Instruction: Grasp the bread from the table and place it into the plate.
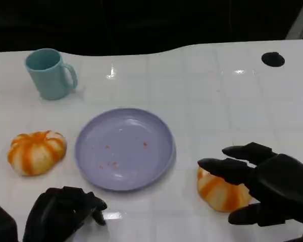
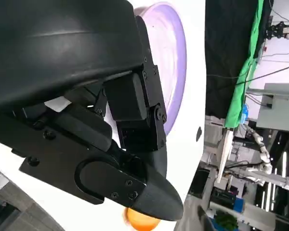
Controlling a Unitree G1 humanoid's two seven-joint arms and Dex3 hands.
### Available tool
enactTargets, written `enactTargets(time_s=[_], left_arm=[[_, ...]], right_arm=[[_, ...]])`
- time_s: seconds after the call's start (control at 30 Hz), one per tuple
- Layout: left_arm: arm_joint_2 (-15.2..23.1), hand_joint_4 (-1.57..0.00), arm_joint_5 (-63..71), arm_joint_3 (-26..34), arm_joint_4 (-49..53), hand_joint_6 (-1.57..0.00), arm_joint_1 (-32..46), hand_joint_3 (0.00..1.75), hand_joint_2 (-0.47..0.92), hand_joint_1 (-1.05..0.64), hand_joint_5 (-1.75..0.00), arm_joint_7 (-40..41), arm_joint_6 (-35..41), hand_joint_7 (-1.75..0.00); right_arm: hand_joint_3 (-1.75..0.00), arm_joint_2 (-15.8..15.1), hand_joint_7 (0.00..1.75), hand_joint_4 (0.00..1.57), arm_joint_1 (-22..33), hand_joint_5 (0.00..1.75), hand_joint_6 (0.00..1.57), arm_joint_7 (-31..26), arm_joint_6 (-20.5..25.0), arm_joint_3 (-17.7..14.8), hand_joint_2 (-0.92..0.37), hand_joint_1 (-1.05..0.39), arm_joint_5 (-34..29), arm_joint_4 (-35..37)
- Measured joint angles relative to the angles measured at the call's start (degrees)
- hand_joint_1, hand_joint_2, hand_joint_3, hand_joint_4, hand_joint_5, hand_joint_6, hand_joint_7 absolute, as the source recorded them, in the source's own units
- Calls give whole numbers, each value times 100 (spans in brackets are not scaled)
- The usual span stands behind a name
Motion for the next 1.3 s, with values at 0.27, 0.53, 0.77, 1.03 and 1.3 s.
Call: enactTargets(time_s=[0.27, 0.53, 0.77, 1.03, 1.3], left_arm=[[-1, -77, -3, 6, -1, -157, -5, 0, 82, -105, -164, 0, 31, -16], [-4, -77, -4, 4, -7, -157, -3, 0, 82, -105, -164, 0, 31, -15], [-5, -78, -1, 1, -17, -157, 3, 0, 82, -105, -164, 1, 34, -17], [-6, -78, 1, 5, -17, -157, 6, 0, 82, -105, -164, 4, 36, -17], [-5, -77, -1, 9, -18, -157, 7, 0, 82, -105, -164, 4, 39, -17]], right_arm=[[-1, -88, 1, 10, -342, 29, 29, -352, 350, 426, -92, -60, -870, 394], [-4, -185, 0, 11, -586, 28, 28, -626, 581, 730, -92, -62, -1078, 958], [-4, -201, 0, 10, -786, 26, 28, -651, 739, 947, -92, -60, -1069, 1368], [-6, -199, 1, 12, -1062, 24, 29, -757, 760, 1213, -92, -60, -1040, 1888], [-6, -18, 4, 62, -1433, 16, 55, -1079, 813, 1445, -92, -40, -937, 2462]])
